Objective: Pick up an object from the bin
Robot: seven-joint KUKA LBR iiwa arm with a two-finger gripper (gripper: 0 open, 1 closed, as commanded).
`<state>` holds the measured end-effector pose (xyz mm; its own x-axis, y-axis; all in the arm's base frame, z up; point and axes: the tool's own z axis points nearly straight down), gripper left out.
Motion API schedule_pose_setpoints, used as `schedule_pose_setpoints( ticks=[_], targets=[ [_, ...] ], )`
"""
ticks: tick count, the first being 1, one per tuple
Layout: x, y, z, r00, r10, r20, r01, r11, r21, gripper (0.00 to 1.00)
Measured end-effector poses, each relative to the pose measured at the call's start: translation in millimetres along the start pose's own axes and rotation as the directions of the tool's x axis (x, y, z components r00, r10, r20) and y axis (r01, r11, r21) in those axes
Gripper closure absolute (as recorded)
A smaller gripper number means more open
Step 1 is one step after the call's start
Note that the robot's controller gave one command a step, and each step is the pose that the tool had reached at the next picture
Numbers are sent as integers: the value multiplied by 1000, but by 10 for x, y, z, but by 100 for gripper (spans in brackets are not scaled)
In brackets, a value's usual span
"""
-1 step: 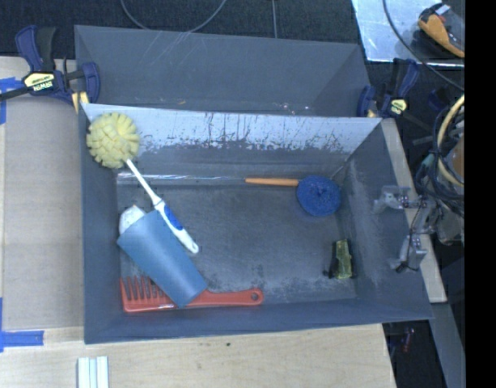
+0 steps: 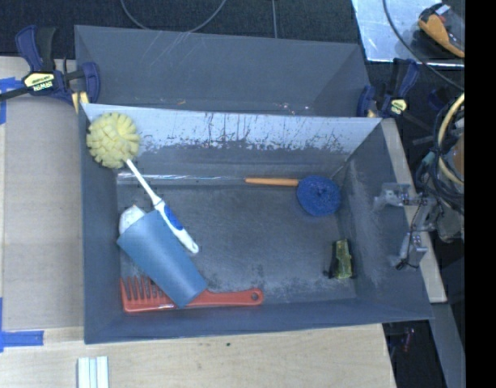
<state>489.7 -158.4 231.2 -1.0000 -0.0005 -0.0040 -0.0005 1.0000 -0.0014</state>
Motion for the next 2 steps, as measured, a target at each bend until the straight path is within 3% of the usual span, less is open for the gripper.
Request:
schedule_pose_setpoints(
  ticks=[1, 2],
  targets=[
    [-10, 5, -209, 1000, -17, -8, 17, 1000, -3, 0],
    [-361, 407, -996, 963, -270, 3, 270, 963, 0, 0]
  ],
)
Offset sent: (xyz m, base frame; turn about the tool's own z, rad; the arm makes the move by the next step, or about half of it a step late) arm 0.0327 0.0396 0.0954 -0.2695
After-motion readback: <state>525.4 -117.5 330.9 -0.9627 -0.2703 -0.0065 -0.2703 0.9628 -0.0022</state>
